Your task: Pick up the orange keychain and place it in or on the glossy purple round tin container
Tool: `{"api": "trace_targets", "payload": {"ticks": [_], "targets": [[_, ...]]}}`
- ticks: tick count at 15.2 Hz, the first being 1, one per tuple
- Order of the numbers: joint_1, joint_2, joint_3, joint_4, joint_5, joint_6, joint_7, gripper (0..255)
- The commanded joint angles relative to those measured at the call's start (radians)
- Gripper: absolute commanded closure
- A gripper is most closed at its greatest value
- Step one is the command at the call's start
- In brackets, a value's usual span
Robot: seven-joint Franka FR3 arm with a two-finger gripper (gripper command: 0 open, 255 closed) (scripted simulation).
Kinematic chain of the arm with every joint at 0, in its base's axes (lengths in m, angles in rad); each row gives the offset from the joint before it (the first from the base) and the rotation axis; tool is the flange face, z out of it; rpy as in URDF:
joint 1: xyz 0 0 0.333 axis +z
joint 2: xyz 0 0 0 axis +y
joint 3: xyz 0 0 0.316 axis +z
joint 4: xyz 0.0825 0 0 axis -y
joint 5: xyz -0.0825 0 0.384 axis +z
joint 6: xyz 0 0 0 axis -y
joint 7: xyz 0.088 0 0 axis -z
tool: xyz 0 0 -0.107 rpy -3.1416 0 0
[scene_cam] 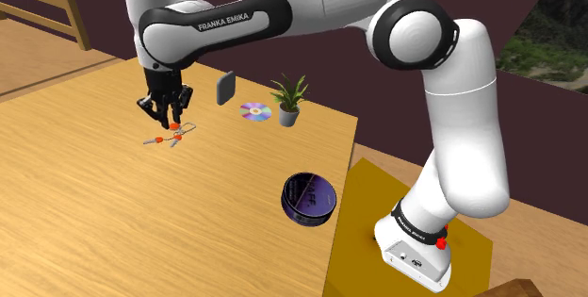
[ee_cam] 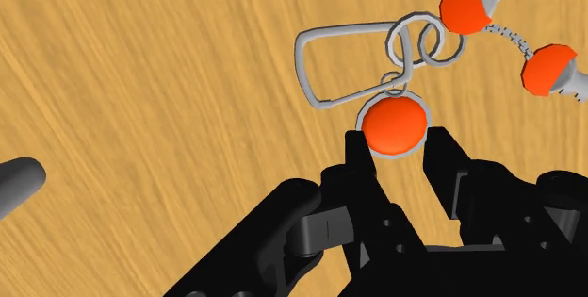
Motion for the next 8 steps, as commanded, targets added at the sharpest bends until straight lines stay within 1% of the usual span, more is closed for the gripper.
{"api": "trace_targets", "payload": {"ticks": [1,8], "targets": [[0.000,-0.006,0.001,0.015,0.002,-0.021,-0.003,255],[0.002,-0.028,0.006,0.075,0.010,-0.102,-0.008,255]]}}
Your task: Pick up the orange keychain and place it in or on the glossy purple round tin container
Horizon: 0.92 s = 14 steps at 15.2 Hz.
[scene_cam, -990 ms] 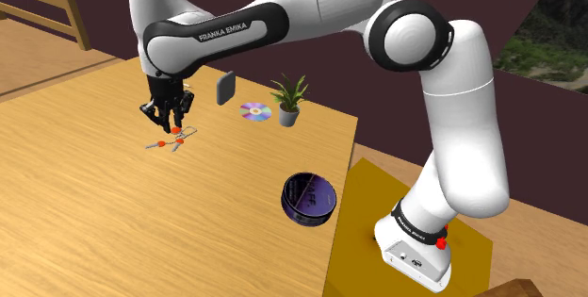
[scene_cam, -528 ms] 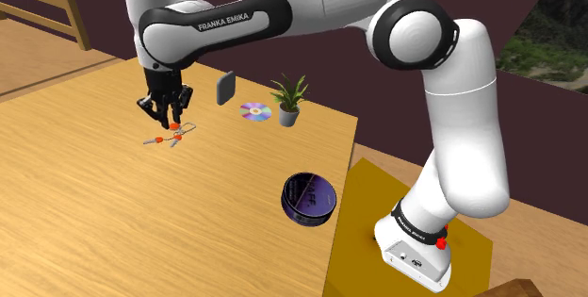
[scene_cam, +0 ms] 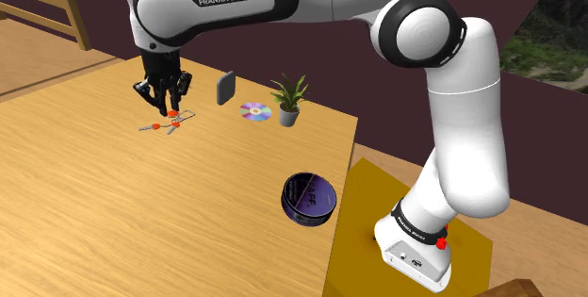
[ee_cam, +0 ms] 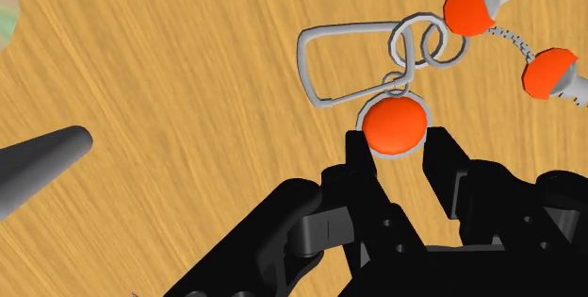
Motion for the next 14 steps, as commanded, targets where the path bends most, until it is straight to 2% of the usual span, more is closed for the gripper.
{"api": "trace_targets", "payload": {"ticks": [1,10,14], "targets": [[0.002,-0.002,0.001,0.022,0.001,-0.025,-0.001,255],[0.010,-0.010,0.004,0.125,0.006,-0.134,-0.007,255],[-0.034,-0.216,0.023,-0.191,0.047,-0.022,-0.003,255]]}}
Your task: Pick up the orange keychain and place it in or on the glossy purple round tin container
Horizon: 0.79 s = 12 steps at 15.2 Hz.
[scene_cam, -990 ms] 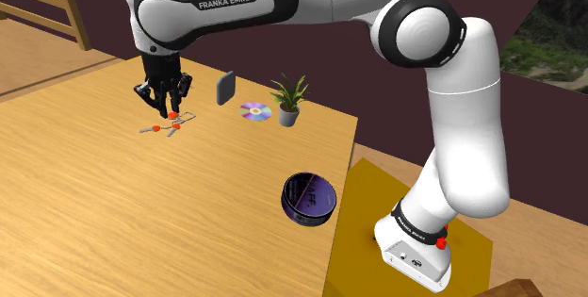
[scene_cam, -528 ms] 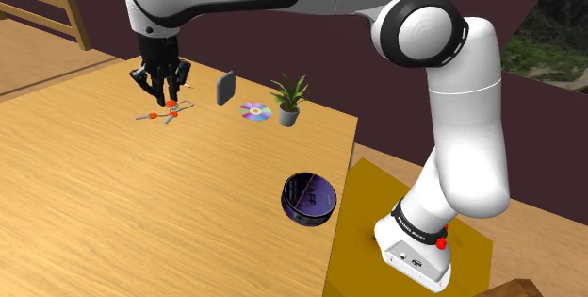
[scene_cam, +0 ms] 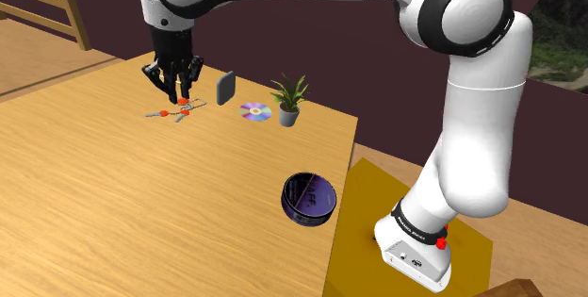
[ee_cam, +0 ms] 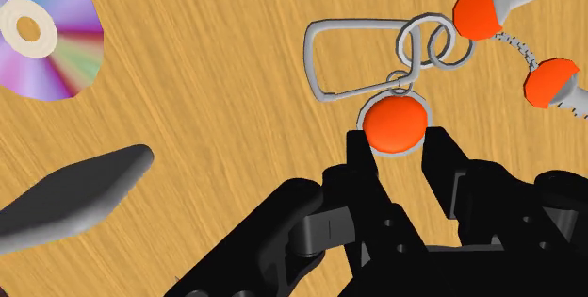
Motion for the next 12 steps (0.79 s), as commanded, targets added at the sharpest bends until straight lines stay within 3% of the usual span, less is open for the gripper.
{"api": "trace_targets", "payload": {"ticks": [1,12], "targets": [[-0.017,-0.087,0.007,-0.127,0.020,0.042,-0.003,255],[-0.041,-0.547,0.023,-0.688,0.166,0.163,-0.050,255]]}}
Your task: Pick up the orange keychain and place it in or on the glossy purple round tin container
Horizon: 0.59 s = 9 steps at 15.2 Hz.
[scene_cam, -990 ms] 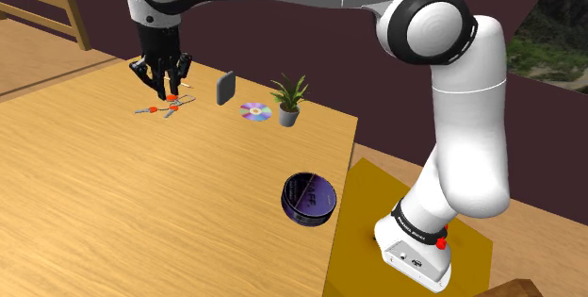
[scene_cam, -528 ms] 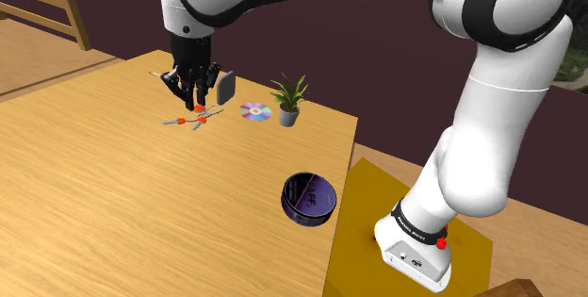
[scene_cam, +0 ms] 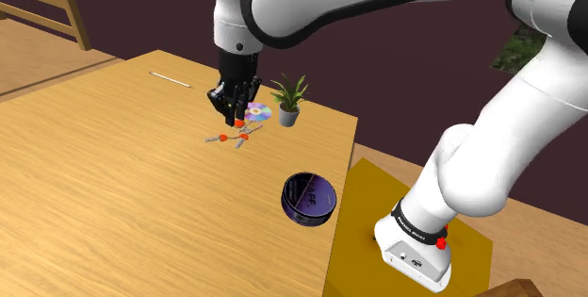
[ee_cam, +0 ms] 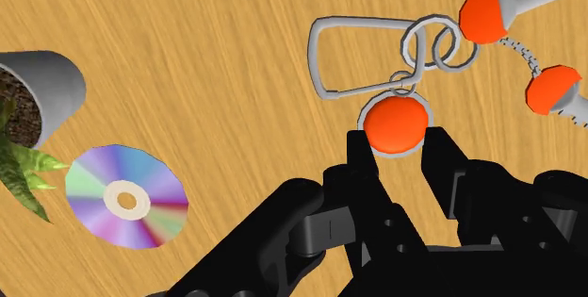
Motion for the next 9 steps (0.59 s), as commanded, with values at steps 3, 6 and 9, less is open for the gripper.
{"api": "trace_targets", "payload": {"ticks": [3,6,9], "targets": [[0.016,-0.164,-0.002,-0.162,0.055,0.003,-0.017,255],[0.036,-0.290,-0.009,-0.273,0.092,-0.007,-0.029,255],[0.063,-0.418,-0.016,-0.376,0.125,-0.032,-0.036,255]]}}
